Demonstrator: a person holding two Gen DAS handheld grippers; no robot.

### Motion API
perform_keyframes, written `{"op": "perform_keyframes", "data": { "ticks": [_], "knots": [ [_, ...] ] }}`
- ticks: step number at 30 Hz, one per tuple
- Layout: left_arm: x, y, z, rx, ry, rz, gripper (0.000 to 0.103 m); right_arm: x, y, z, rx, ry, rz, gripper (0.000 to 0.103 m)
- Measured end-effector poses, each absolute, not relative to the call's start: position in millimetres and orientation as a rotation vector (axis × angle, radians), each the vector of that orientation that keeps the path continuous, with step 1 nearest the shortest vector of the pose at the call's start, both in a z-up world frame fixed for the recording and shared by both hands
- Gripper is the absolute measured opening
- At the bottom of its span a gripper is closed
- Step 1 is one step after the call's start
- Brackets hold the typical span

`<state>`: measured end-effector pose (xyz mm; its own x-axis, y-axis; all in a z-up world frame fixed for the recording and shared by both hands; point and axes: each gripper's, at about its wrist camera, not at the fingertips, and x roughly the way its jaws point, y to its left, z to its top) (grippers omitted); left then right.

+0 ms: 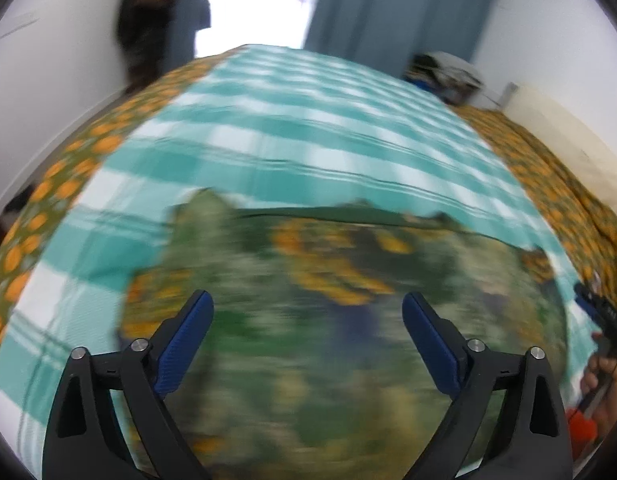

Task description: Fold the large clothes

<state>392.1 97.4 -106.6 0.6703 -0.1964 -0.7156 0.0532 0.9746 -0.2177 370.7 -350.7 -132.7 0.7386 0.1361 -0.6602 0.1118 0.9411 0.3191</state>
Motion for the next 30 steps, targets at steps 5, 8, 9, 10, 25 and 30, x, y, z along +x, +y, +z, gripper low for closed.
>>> {"op": "perform_keyframes", "data": {
  "ticks": [5,8,9,10,25,30],
  "knots": [
    [431.3,15.4,-107.6,-0.113,0.847,-0.281,0.097,337.9,-321.8,-126.4,0.331,0.709,0.169,0.082],
    [458.4,-5.2,-126.8,-0.149,0.883,-0.257,0.097,328.5,-306.4,-151.5,0.293,0.761,0.201,0.082],
    [469.8,-10.8,-140.9,-0.152,0.932,-0.246,0.097,328.0,-301.2,-165.5,0.282,0.795,0.183,0.082],
    [476.9,-15.5,-154.8,-0.139,0.97,-0.224,0.097,327.6,-297.0,-173.4,0.273,0.805,0.18,0.082],
    [413.4,-25.6,-169.5,0.063,0.985,-0.267,0.102,317.9,-302.8,-168.9,0.255,0.765,0.212,0.082],
    [389.0,-34.6,-183.9,0.147,0.943,-0.256,0.102,316.7,-311.6,-170.7,0.284,0.761,0.195,0.082]
  ]
}}
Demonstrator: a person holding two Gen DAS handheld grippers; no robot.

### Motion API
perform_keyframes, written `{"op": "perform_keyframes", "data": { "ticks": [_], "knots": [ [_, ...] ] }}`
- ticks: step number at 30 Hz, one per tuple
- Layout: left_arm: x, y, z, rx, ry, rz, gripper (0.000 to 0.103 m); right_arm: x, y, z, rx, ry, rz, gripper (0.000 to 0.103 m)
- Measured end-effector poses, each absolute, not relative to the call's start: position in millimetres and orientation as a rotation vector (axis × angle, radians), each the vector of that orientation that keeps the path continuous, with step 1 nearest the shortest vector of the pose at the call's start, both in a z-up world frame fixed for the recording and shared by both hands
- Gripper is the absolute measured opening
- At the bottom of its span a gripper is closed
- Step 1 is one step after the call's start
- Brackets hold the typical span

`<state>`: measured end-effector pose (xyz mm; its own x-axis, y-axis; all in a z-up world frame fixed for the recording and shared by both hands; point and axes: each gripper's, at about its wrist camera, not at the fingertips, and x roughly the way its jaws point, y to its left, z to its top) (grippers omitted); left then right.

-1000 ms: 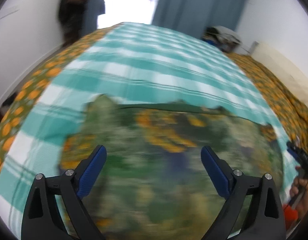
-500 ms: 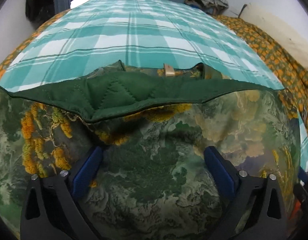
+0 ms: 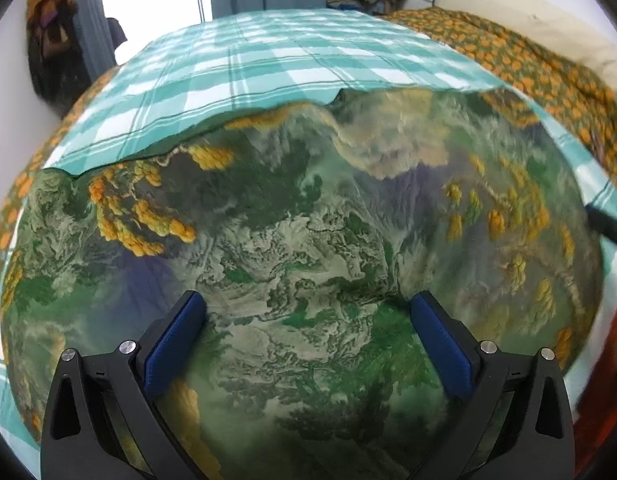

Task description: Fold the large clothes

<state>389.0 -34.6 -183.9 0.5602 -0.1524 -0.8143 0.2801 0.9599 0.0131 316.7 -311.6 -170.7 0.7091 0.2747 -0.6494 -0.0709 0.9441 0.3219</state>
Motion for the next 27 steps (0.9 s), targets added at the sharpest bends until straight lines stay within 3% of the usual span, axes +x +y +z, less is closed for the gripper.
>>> {"op": "perform_keyframes", "data": {
  "ticks": [8,16,22,27],
  "knots": [
    [392.1,-27.4,-188.1,0.104,0.925,-0.271,0.102,293.3,-354.4,-154.2,0.446,0.734,0.072,0.082],
    [353.4,-26.2,-157.1,0.044,0.898,-0.294,0.102,242.4,-377.7,-194.2,0.752,0.88,0.129,0.085],
    [351.9,-48.1,-151.1,0.047,0.848,-0.368,0.102,266.2,-368.8,-217.8,0.904,0.905,0.158,0.086],
    [349.7,-75.9,-176.4,0.157,0.876,-0.4,0.102,282.9,-361.9,-230.8,0.964,0.91,0.147,0.088]
  ]
}}
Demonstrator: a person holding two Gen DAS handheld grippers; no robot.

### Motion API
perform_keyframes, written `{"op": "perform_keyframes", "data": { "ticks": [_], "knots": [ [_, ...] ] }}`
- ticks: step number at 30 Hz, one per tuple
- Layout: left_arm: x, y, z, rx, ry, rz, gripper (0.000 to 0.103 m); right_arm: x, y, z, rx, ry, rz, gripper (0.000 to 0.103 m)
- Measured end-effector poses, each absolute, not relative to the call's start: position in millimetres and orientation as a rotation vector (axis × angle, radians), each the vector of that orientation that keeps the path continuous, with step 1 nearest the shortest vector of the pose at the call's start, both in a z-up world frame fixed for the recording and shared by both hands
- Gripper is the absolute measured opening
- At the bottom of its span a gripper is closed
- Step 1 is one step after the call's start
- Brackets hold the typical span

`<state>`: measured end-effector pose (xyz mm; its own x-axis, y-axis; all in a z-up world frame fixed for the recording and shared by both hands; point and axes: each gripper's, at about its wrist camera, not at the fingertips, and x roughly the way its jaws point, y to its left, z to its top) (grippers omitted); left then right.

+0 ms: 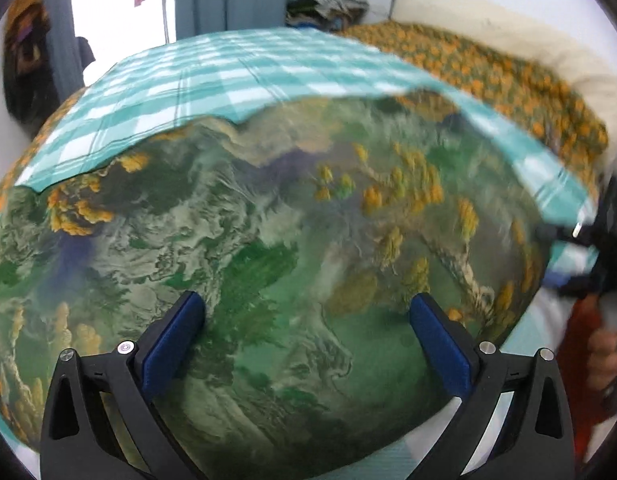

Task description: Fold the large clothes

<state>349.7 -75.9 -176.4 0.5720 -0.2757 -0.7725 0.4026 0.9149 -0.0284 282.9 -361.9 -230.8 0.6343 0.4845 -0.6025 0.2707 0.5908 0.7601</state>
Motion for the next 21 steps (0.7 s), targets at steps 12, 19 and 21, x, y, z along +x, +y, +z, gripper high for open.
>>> {"op": "perform_keyframes", "data": {
  "ticks": [12,19,21],
  "knots": [
    [350.3,-80.7,-185.6,0.154,0.894,-0.438,0.102,291.9,-363.0,-242.5,1.046,0.854,0.153,0.094],
    [353.6,-74.9,-178.5,0.149,0.941,-0.467,0.102,299.6,-357.7,-239.9,1.023,0.821,0.045,0.055],
    [351.5,-70.4,-165.7,0.152,0.963,-0.46,0.101,293.7,-357.6,-228.2,0.989,0.794,0.079,0.044]
  ]
}}
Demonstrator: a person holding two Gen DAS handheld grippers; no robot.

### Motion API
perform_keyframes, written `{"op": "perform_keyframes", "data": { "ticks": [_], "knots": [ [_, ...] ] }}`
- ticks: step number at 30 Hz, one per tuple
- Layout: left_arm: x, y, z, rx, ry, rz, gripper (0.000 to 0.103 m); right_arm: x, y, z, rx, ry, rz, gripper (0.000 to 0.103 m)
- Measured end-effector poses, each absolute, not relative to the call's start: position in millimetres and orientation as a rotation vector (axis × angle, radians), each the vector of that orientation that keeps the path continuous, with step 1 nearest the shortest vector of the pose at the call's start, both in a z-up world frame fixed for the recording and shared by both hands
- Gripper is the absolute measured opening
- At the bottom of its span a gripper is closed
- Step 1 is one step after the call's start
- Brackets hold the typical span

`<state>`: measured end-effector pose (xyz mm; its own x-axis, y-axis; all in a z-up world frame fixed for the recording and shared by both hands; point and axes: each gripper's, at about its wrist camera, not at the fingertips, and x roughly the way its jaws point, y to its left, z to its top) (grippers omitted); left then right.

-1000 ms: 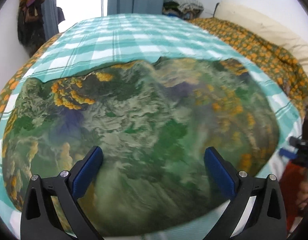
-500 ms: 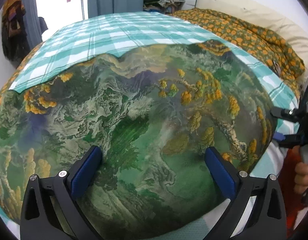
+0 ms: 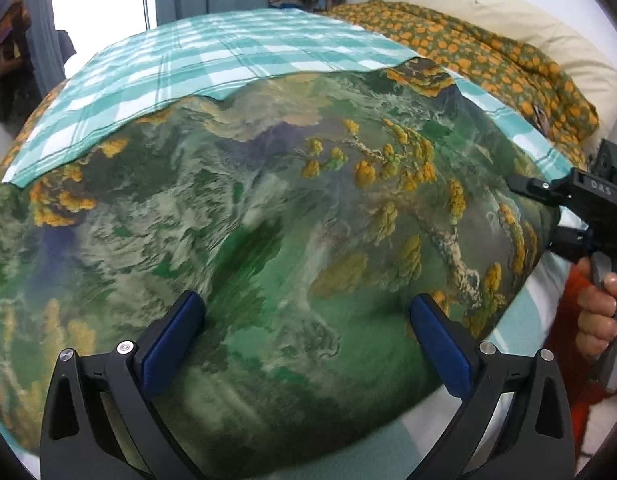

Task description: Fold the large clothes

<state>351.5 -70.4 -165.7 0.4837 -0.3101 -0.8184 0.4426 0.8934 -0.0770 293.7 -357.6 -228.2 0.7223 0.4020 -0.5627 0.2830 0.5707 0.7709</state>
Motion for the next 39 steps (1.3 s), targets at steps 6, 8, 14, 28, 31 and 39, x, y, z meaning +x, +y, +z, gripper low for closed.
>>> {"op": "perform_keyframes", "data": {
  "ticks": [6,8,14,28,31,39],
  "knots": [
    [366.0,-51.5,-65.5,0.025,0.913,-0.505,0.101,273.0,-301.0,-137.2,0.531,0.613,0.171,0.037],
    [378.1,-66.0,-26.5,0.002,0.923,-0.592,0.101,262.8,-275.4,-109.3,0.375,0.551,0.208,0.037],
    [394.3,-127.4,9.2,0.123,1.025,-0.684,0.102,231.4,-188.5,-66.5,-0.049,0.425,0.33,0.037],
    [421.1,-21.4,-23.7,0.113,1.112,-0.517,0.031,223.5,-178.5,-47.1,0.063,0.473,0.628,0.057],
    [428.8,35.1,-25.7,0.055,1.102,-0.498,0.032,246.1,-209.5,-49.0,0.221,0.532,0.584,0.057],
    [433.0,125.7,-61.4,-0.119,1.091,-0.462,0.036,317.3,-139.7,-64.2,0.144,0.667,0.726,0.054]
  ]
}}
